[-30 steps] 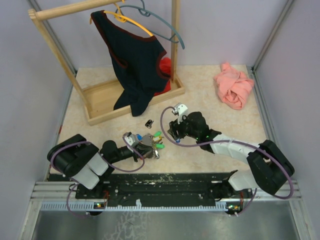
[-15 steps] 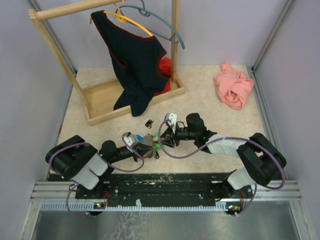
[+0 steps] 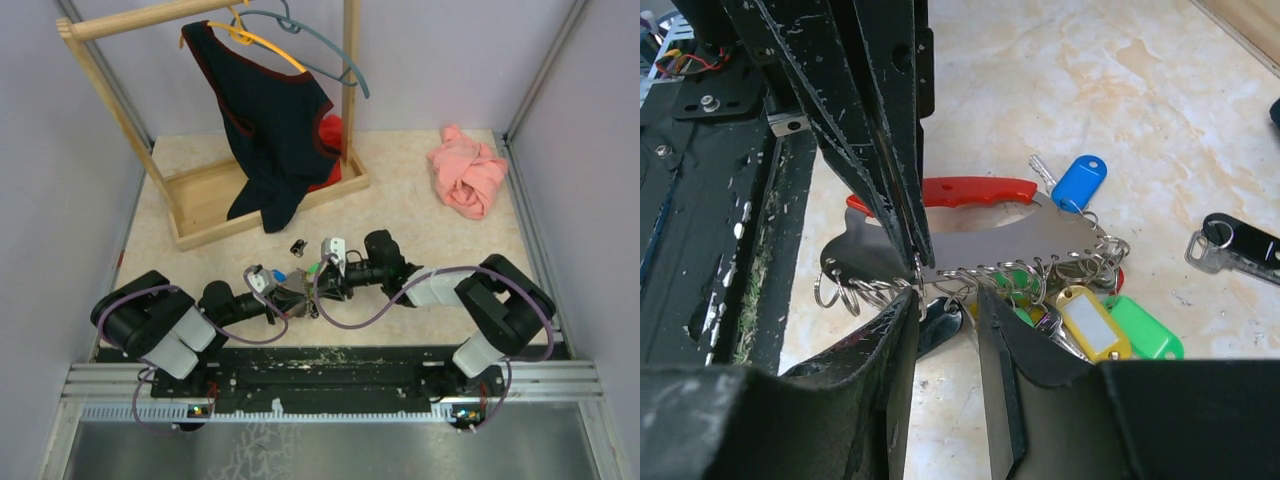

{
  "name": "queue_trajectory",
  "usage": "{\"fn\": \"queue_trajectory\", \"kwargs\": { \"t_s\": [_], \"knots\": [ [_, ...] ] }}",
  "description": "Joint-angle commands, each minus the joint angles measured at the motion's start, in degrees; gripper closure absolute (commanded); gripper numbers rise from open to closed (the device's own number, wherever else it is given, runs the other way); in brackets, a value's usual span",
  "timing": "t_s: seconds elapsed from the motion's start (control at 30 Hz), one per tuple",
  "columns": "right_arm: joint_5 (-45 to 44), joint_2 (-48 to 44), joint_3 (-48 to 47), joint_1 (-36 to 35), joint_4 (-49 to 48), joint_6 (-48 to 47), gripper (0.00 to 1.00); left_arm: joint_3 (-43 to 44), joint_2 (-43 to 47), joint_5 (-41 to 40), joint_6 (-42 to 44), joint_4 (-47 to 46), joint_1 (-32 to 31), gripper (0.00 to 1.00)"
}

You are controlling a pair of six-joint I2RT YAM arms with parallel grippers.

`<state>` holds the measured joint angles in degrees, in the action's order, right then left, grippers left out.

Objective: Put the keys on the keyring

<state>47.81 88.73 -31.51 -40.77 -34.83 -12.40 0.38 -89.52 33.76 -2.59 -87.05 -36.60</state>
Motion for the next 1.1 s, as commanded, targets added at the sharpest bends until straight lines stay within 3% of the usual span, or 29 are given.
{"fn": "queue_trajectory", "kwargs": {
  "t_s": [0.0,0.3,0.47,0.6,0.73,0.9,1.07],
  "knots": [
    [3.5,1.1,-0.8,-0.6,-4.6,-2.0,0.70,-1.9,0.5,1.1,-0.6,-15.5,0.2,0.99],
    [4.9,4.3,-1.6,-1.4,-5.6,-2.7,0.76,-1.9,0.3,1.1,-0.7,-15.5,0.2,0.99],
    [4.1,4.1,-1.7,-1.4,-5.3,-3.1,0.99,-1.8,0.2,1.4,-0.8,-15.5,0.2,0.99],
    [3.7,3.5,-2.4,-1.4,-3.1,-4.1,1.00,-1.7,-0.2,1.6,-0.6,-15.5,0.3,0.99],
    [2.2,1.5,-4.1,-1.8,4.1,-6.9,1.00,-1.6,-0.8,1.3,0.1,-15.5,0.2,0.99],
    [-4.0,-1.4,-9.0,-3.5,21.4,-13.9,1.00,-1.2,-1.9,1.2,0.3,-15.5,0.2,0.99],
    [-10.0,-1.8,-13.4,-4.9,32.2,-16.6,1.00,-1.0,-2.2,1.7,0.4,-15.5,0.2,0.93]
  ]
}}
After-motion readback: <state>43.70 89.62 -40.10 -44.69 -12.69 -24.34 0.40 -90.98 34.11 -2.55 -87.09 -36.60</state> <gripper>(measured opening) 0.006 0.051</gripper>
